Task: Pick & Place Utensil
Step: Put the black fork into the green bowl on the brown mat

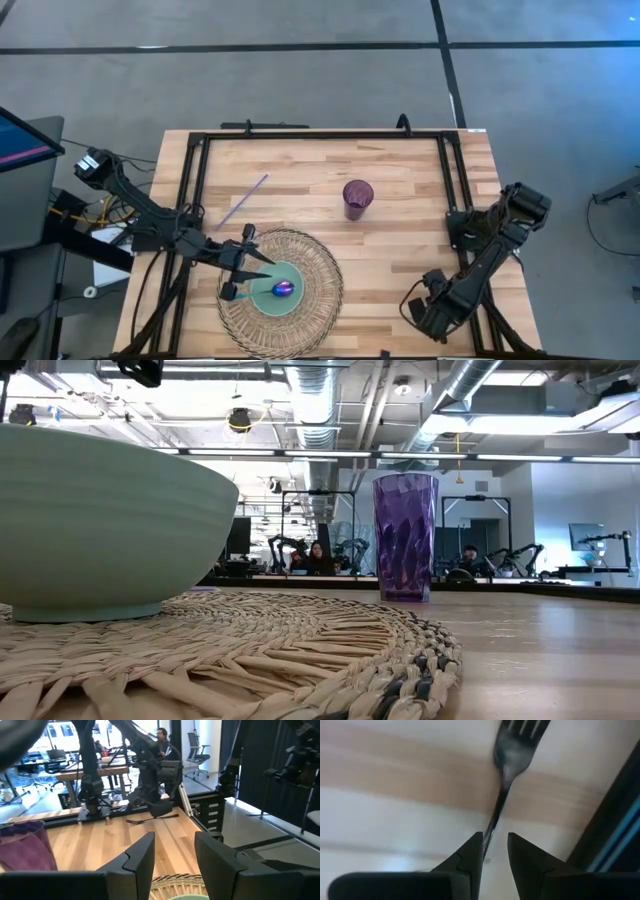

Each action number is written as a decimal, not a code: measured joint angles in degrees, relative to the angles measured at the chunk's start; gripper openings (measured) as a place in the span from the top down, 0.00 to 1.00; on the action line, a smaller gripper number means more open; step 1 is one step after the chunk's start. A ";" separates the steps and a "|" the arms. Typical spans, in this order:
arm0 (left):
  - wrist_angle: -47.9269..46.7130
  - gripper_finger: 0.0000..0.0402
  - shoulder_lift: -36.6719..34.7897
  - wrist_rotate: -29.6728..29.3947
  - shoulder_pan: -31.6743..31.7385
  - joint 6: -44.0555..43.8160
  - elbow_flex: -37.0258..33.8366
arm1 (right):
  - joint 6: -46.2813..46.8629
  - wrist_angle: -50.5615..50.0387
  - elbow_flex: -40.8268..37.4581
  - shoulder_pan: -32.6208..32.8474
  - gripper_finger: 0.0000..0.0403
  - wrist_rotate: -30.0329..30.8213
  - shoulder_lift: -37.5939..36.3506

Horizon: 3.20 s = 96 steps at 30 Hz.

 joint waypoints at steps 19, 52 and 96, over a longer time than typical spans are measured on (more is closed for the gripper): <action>0.04 0.65 0.02 -0.07 -1.17 -0.26 0.00 | -3.96 4.47 -3.09 -0.10 0.96 3.51 -0.06; -6.04 0.65 0.04 -3.06 -1.16 -1.29 -0.09 | -79.30 12.88 29.97 -31.50 1.00 7.99 10.35; -5.09 0.65 1.34 -0.40 -7.57 0.24 -0.03 | -94.15 1.56 60.62 -42.48 0.96 -8.41 31.34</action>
